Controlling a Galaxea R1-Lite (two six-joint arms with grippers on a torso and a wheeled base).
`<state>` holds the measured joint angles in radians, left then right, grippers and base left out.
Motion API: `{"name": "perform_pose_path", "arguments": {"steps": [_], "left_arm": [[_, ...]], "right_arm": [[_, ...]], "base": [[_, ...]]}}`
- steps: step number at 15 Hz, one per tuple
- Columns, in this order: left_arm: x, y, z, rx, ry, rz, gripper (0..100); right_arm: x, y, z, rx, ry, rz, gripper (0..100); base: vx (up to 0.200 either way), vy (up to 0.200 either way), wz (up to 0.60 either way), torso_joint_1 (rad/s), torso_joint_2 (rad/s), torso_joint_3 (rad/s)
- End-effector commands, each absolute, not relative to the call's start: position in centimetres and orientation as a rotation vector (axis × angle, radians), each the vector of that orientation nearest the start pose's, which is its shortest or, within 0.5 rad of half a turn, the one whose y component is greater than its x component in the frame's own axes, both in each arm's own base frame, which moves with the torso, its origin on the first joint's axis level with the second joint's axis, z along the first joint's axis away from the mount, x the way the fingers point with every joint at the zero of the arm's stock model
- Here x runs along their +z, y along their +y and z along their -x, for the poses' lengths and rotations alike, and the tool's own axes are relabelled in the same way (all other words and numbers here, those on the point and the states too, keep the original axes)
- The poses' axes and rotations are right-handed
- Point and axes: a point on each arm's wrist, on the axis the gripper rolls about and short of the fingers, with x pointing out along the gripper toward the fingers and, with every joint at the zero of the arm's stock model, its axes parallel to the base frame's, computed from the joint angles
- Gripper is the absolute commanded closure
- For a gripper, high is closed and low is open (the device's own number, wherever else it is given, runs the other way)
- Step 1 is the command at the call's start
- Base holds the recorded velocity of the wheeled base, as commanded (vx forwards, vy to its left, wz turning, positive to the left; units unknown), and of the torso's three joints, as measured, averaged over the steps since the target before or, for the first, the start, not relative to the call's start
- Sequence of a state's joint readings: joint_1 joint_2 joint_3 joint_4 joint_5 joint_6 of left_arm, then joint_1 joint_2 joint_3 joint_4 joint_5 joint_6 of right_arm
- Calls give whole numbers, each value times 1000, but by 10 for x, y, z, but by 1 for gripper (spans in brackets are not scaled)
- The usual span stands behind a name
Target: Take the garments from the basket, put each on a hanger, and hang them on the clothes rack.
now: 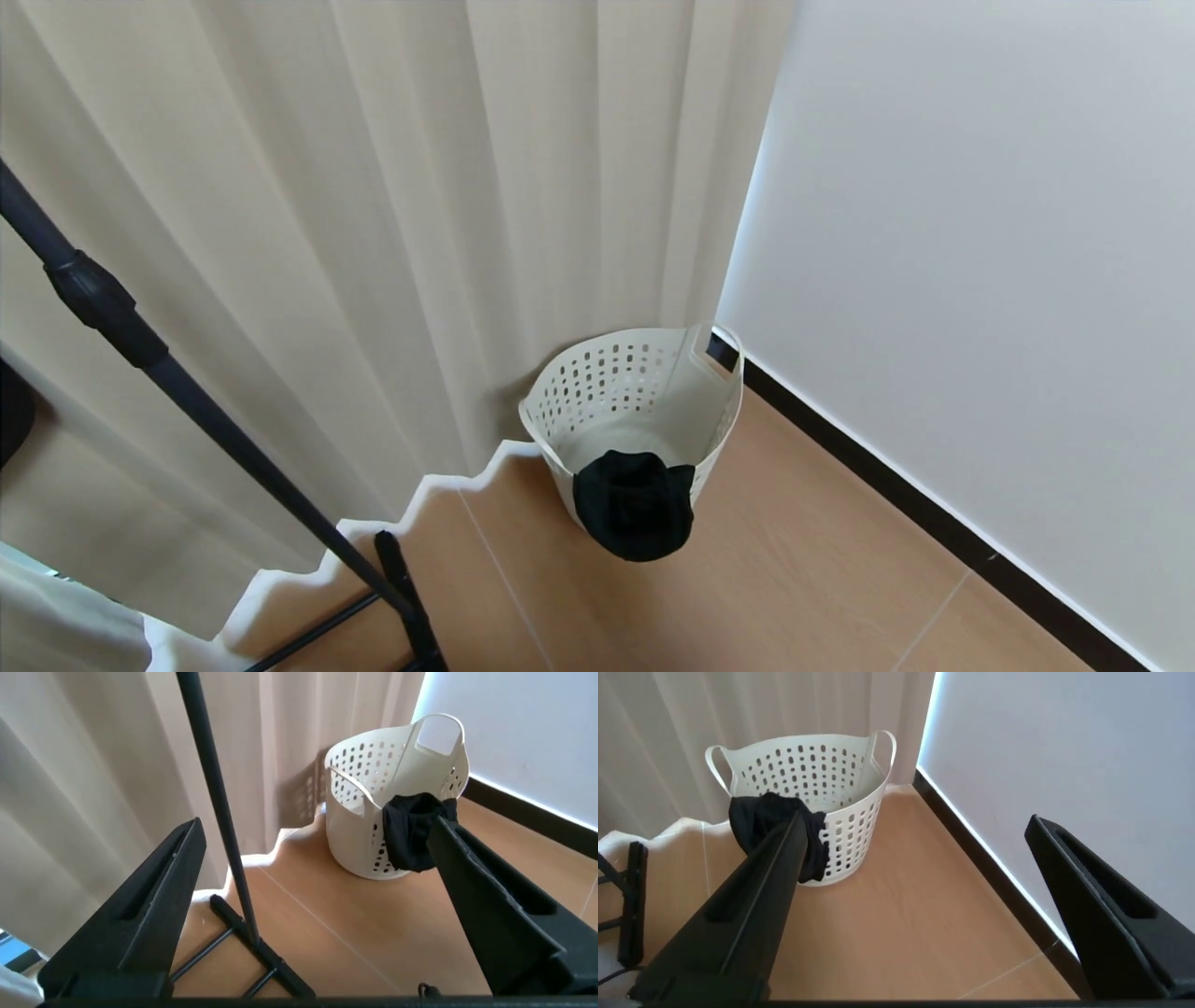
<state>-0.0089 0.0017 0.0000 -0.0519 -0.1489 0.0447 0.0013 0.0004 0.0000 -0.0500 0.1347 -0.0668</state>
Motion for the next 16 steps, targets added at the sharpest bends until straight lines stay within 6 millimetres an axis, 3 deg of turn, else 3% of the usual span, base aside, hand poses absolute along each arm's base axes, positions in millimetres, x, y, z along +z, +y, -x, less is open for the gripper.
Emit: {"name": "perform_pose_path", "arguments": {"steps": [1,16], "left_arm": [[81,-3,23,-157,-54,-48,0],[81,-3,23,-155,-54,-46,0]], "right_arm": [[81,3,23,135,-55,71,0],[81,3,23,135,-57,71,0]], "base": [[0,0,600,2,7,-203],[0,0,40,5,2,-197]]}}
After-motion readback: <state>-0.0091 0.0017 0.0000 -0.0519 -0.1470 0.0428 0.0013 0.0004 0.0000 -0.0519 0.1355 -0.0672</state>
